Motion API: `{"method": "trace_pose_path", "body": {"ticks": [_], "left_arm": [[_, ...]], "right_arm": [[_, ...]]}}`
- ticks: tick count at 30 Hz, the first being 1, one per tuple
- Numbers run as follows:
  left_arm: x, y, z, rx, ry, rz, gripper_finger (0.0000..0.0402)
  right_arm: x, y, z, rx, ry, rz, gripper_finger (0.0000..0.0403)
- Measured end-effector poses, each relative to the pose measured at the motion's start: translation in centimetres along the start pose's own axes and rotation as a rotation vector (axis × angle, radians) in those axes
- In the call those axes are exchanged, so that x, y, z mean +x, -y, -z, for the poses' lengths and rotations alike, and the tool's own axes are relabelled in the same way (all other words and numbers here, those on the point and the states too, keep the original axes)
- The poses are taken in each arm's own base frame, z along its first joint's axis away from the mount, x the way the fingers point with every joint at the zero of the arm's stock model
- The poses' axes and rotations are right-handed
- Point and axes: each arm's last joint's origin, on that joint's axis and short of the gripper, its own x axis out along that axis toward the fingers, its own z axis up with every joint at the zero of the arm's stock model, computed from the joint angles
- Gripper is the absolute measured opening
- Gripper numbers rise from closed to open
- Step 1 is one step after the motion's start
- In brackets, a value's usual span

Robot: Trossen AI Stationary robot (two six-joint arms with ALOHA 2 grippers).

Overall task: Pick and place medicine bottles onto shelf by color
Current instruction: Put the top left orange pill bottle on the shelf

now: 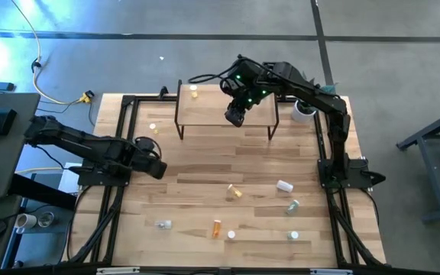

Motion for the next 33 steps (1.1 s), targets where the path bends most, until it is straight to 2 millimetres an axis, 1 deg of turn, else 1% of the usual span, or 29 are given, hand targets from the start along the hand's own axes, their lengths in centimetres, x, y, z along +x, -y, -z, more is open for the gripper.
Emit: {"method": "trace_pose_path", "body": {"ticks": [6,10,16,22,33], "left_arm": [[0.5,0.3,-0.2,0.111,-0.058,-0.02,0.0196],[0.7,0.1,-0.9,0.216,-0.083,-0.016,0.0196],[1.0,-0.2,-2.0,0.283,-0.124,-0.007,0.0195],[1.5,-0.5,-2.9,0.259,-0.14,-0.029,0.0195],[3.7,0.2,-3.6,0.239,-0.278,-0.102,0.0195]], "right_arm": [[0.0,0.0,0.1,-0.008,-0.007,0.001,0.0149],[0.0,0.0,0.1,-0.008,-0.007,0.001,0.0149],[0.0,0.0,0.1,-0.008,-0.006,0.001,0.0149],[0.0,0.0,0.1,-0.008,-0.006,0.0,0.0149],[0.0,0.0,0.1,-0.009,-0.006,0.0,0.0149]]}}
